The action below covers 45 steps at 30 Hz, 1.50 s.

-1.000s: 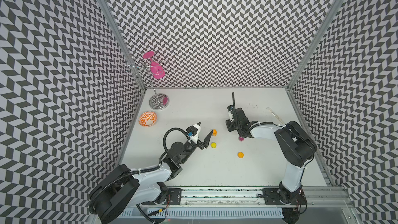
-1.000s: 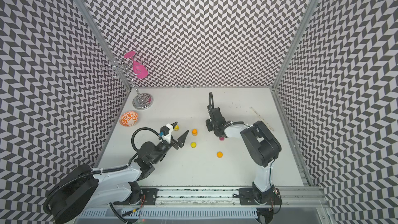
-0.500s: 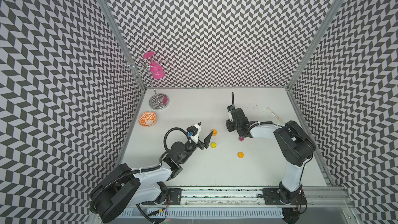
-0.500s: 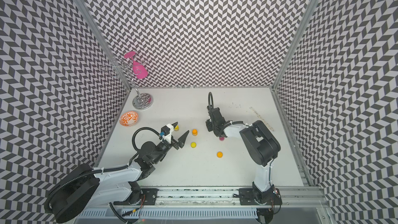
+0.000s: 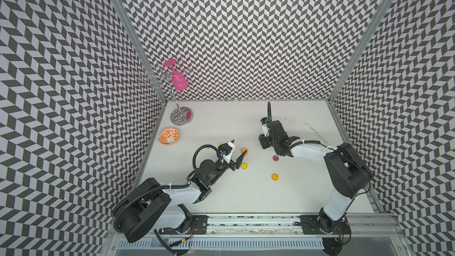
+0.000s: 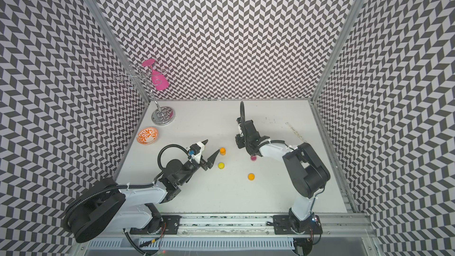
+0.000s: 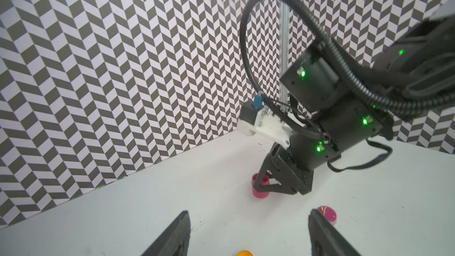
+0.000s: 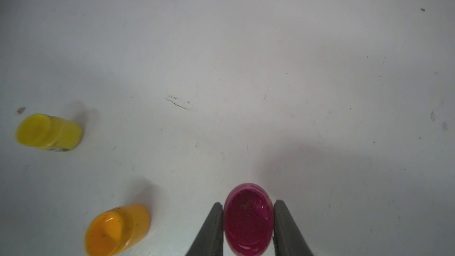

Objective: Close the paint jar lid
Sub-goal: Pick up the paint jar from the center of the board.

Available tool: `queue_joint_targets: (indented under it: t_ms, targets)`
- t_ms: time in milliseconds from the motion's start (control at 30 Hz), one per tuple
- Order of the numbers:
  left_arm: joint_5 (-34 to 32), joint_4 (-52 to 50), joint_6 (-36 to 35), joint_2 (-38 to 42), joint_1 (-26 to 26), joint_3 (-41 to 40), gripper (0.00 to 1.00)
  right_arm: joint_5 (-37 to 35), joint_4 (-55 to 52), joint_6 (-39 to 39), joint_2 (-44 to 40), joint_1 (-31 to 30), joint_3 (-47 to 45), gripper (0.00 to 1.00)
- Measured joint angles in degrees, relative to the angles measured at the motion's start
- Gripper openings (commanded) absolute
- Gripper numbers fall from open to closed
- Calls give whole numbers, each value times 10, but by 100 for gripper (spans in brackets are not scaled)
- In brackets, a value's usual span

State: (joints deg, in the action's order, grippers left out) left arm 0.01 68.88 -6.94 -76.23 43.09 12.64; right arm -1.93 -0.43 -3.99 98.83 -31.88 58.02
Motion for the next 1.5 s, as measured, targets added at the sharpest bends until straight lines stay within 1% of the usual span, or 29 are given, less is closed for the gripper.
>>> queue_joint_targets:
  t_ms: [100, 167, 233, 300, 433, 567, 833, 1000, 1100, 1200, 1500]
  targets:
    - [38, 99, -37, -47, 0, -40, 68, 22, -9, 1, -44, -4, -5, 30]
    - [66, 154, -65, -92, 0, -70, 65, 40, -9, 3, -77, -11, -12, 30]
    - [85, 173, -88, -133, 0, -82, 64, 61, -8, 10, -106, -24, -21, 31]
    - [92, 181, -102, -155, 0, -82, 64, 80, -8, 16, -128, -39, -28, 30]
    - [84, 184, -122, -152, 0, -83, 65, 119, -8, 30, -157, -64, -34, 30]
    - [55, 185, -130, -140, -1, -83, 63, 149, -9, 43, -172, -85, -36, 30]
    - [-4, 185, -124, -141, -5, -84, 60, 171, -11, 73, -175, -139, -35, 30]
    - [-17, 185, -120, -141, -5, -84, 58, 174, -14, 81, -161, -156, -33, 30]
    - [-22, 185, -118, -139, -5, -84, 55, 173, -17, 86, -150, -163, -32, 30]
    - [-22, 185, -117, -133, -5, -85, 50, 173, -18, 89, -143, -169, -31, 31]
    - [4, 185, -114, -132, -5, -86, 48, 173, -18, 90, -136, -175, -28, 30]
